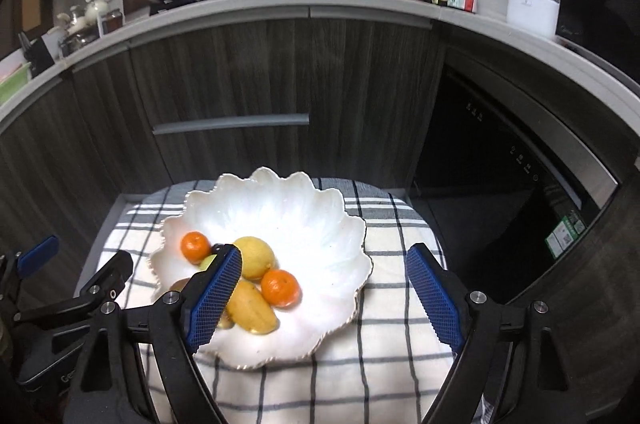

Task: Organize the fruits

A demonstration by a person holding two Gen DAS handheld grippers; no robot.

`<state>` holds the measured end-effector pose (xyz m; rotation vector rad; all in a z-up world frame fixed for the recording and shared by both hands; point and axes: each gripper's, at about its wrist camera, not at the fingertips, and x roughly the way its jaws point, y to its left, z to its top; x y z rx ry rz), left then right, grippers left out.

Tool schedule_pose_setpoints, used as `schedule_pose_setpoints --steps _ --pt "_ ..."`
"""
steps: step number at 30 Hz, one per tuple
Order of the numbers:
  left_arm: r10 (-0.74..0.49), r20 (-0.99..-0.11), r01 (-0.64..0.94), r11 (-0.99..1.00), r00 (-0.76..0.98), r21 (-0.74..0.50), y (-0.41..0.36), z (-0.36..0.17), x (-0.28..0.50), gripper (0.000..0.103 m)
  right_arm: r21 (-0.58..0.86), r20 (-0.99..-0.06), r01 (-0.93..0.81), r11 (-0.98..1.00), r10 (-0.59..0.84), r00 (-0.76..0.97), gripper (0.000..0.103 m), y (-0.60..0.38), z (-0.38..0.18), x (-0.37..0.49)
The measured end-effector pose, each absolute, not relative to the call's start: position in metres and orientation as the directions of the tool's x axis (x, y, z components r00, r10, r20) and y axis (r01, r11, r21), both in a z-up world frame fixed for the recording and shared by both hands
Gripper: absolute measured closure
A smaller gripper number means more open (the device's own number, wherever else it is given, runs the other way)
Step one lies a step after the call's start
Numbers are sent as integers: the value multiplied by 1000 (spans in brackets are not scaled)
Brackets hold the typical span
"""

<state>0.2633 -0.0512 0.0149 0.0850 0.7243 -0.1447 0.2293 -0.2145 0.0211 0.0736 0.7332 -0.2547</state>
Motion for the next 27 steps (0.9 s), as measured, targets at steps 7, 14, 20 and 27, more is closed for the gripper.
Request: schedule_pose_setpoints --steps 7,14,20,27 --pt "-93 -629 139 990 772 25 -38 23 207 4 -15 -622 247 969 -202 756 14 -204 36 179" --pt "-77 -624 119 993 778 25 -27 15 159 3 -14 -568 227 974 -195 800 14 -192 36 130" --pt "-46 -599 93 995 800 47 -19 10 121 3 -33 -544 220 975 -202 814 13 -183 30 93" --pt "-9 -570 51 997 822 58 -10 3 91 3 -18 -540 218 976 -193 819 12 -180 15 60"
